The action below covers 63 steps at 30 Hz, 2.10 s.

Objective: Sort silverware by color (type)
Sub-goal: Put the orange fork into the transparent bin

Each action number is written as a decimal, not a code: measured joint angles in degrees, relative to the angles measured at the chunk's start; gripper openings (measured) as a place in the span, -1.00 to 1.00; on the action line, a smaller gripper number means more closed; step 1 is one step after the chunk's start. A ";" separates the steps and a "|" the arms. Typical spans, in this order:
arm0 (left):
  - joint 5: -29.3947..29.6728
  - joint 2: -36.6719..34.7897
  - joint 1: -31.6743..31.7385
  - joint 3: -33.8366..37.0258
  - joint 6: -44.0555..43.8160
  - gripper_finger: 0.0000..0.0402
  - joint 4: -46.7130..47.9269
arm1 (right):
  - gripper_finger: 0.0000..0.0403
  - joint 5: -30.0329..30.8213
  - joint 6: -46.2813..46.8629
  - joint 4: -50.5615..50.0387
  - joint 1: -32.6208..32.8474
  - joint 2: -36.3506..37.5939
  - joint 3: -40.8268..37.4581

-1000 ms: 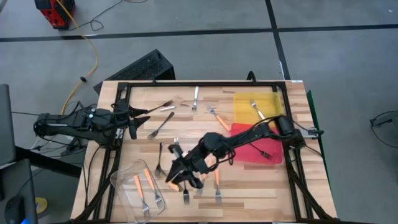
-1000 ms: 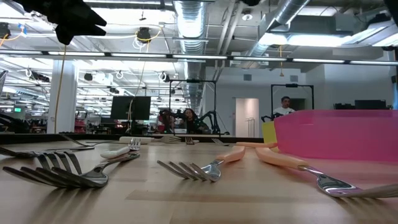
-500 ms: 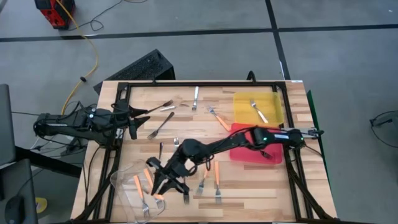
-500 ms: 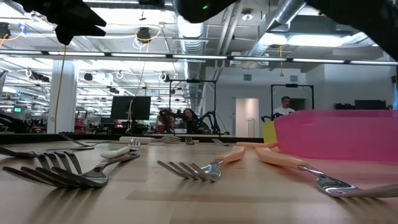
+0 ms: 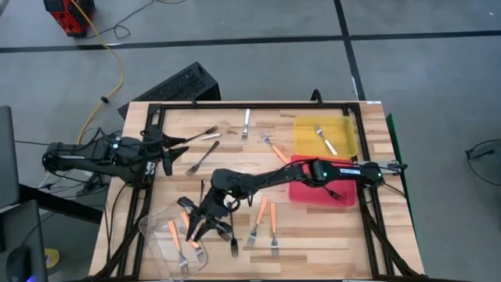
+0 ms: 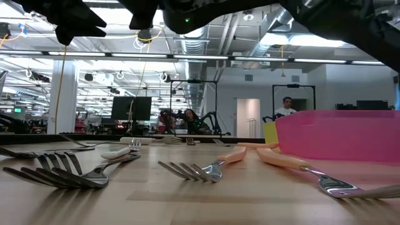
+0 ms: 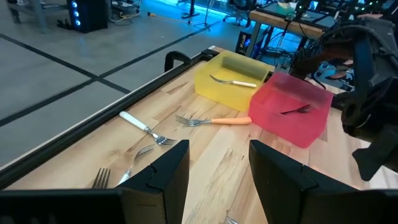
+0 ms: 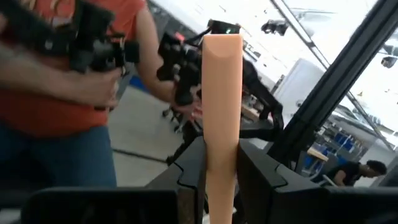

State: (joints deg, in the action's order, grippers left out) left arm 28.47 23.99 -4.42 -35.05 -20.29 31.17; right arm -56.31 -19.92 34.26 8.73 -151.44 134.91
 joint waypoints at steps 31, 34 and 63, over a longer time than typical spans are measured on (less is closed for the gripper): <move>2.01 0.00 0.01 0.00 -0.39 -0.25 1.61 | -0.55 -1.93 -39.33 -23.21 0.50 0.03 0.09; 2.20 0.00 0.01 0.00 -0.42 -0.25 1.61 | -0.55 -0.93 -44.37 -27.02 0.88 0.05 0.09; 3.04 0.01 0.01 0.00 -0.55 -0.25 1.60 | -0.55 13.95 -68.87 -37.41 2.03 -0.60 -0.15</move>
State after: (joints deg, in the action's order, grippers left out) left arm 31.51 24.00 -4.40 -35.05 -20.84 32.76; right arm -42.36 -88.80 -3.15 10.76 -152.04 134.76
